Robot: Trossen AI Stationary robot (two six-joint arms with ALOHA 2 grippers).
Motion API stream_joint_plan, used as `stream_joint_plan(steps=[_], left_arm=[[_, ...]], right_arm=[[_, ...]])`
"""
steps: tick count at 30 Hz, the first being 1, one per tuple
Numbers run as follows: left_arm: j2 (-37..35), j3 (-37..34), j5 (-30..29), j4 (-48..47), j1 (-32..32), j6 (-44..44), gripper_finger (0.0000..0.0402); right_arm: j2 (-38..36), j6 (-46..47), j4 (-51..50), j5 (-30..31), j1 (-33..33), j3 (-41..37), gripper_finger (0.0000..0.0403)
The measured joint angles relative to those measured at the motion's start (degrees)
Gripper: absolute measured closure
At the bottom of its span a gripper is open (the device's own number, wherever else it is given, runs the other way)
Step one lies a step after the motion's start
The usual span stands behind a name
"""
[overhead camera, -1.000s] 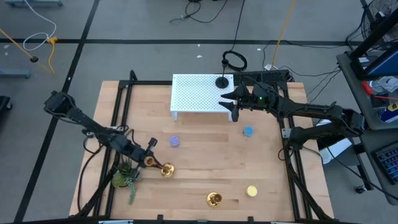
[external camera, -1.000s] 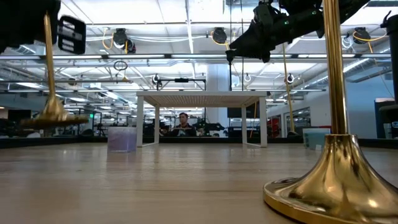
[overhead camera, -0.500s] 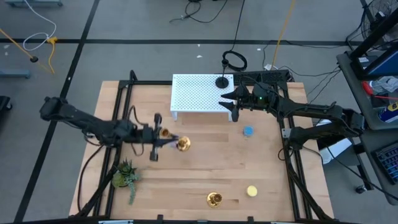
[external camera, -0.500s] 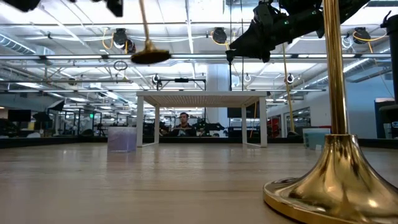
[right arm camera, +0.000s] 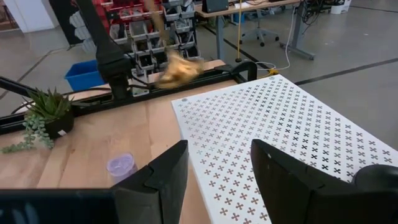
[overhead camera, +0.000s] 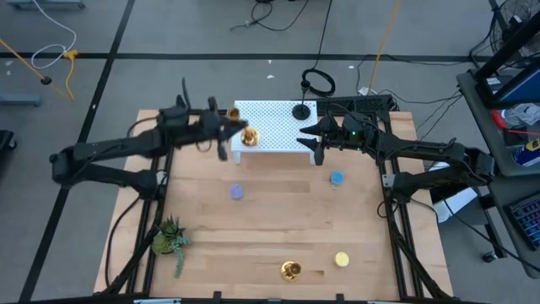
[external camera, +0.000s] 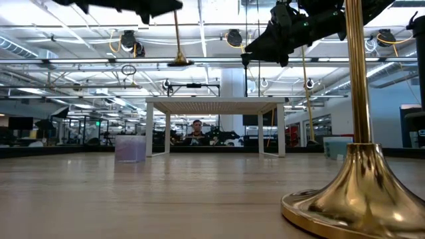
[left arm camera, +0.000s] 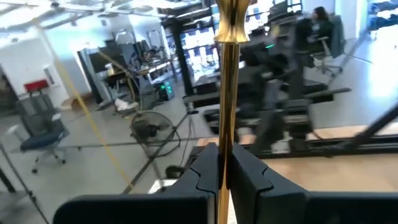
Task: Pick & Place candle stick holders
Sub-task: Put the left gold candle holder on the shelf
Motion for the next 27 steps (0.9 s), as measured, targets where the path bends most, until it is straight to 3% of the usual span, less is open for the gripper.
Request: stream_joint_plan(steps=[6,11,17,27], left_arm=[[7.91,0.00,4.39,8.55,12.82,-4.40,0.0379],[13.28,0.00,8.62,11.70,19.90,-7.93,0.0385],[18.47,0.06,11.44,12.89,23.54,-10.15,0.0382],[19.58,0.00,12.95,15.14,25.81,-11.15,0.0381]], right_arm=[[0.02,0.02,0.00,0.09,0.00,0.00,0.0232],[0.02,0.02,0.00,0.13,0.00,0.00,0.0232],[0.02,0.02,0.00,0.15,0.00,0.00,0.0232],[0.02,-0.17,0.00,0.13,0.00,0.00,0.0232]])
